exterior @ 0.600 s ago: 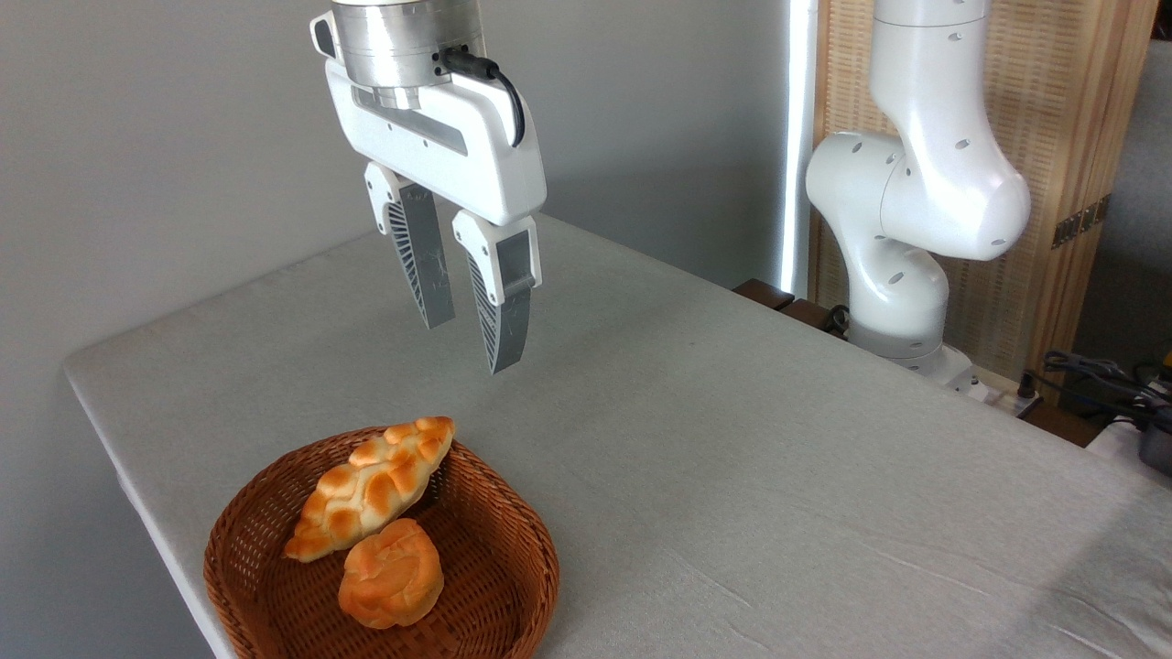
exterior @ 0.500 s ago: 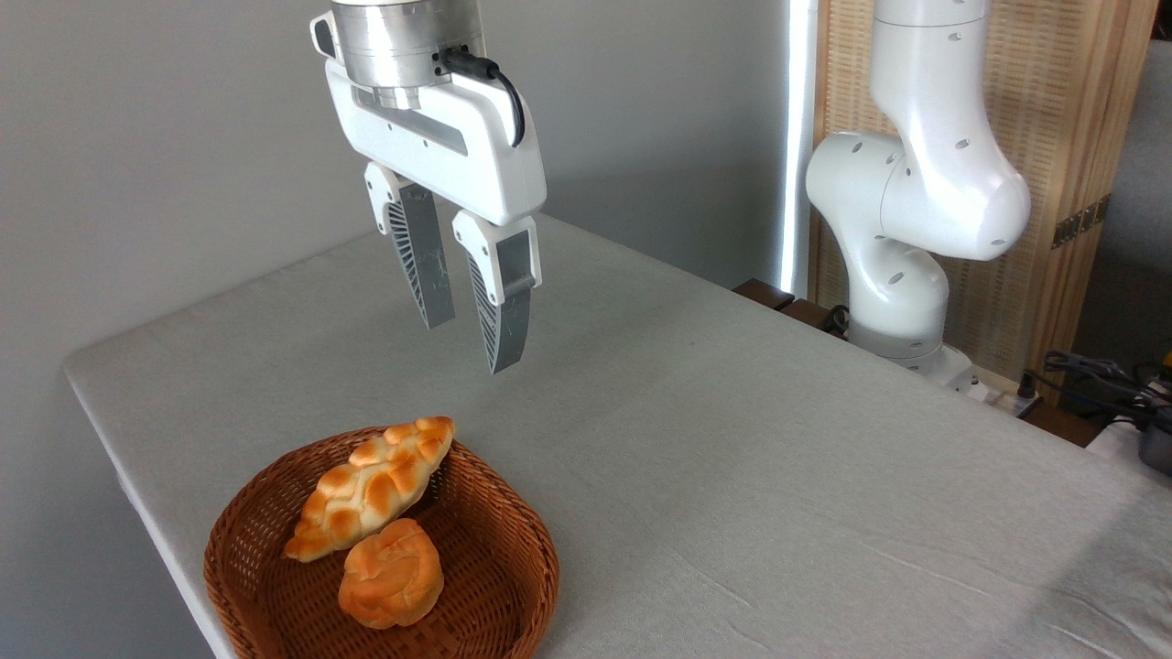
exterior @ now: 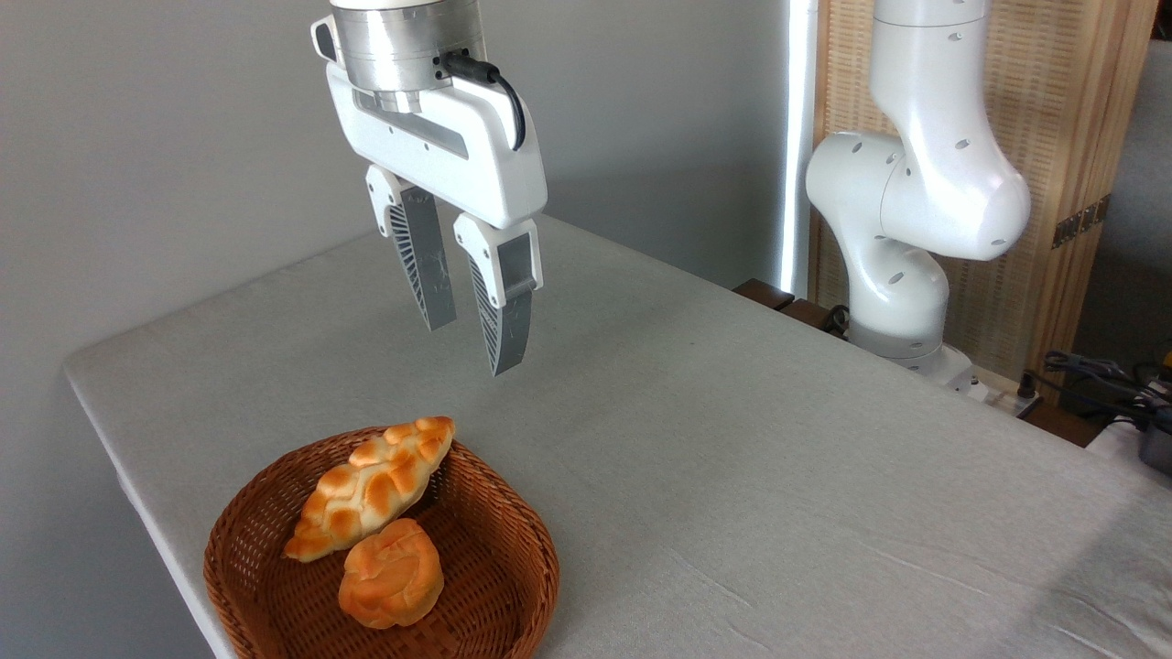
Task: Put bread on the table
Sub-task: 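Lower the open gripper onto the braided bread roll in the basket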
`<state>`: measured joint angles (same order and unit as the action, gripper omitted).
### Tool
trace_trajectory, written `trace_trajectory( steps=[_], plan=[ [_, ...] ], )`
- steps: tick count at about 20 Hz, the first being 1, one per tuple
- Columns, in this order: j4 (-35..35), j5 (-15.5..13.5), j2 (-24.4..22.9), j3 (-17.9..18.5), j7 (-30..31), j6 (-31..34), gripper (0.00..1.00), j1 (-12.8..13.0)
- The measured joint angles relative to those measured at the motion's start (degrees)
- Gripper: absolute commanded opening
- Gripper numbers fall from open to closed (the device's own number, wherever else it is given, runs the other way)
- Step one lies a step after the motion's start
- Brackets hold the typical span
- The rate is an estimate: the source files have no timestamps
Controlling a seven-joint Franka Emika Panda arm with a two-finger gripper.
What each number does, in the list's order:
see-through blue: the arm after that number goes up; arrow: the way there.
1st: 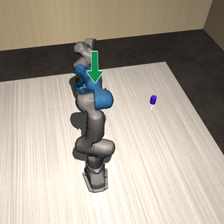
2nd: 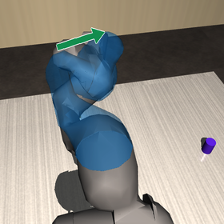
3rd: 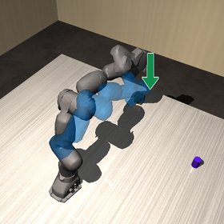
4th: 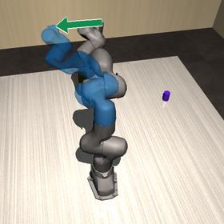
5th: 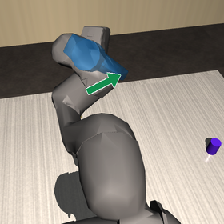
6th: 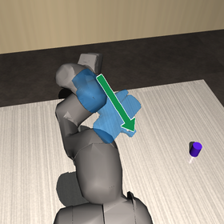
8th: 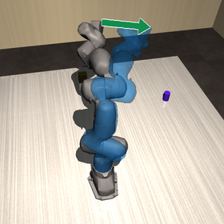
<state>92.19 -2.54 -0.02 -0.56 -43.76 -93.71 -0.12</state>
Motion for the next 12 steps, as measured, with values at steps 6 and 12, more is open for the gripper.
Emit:
trace_trajectory(
  steps=[6,12],
  plan=[
    [0.82,0.00,4.66,-4.98,3.76,-7.99,1.00,0.51],
    [1.06,-0.40,10.97,-5.88,11.48,-16.06,1.00,0.86]
  ],
)
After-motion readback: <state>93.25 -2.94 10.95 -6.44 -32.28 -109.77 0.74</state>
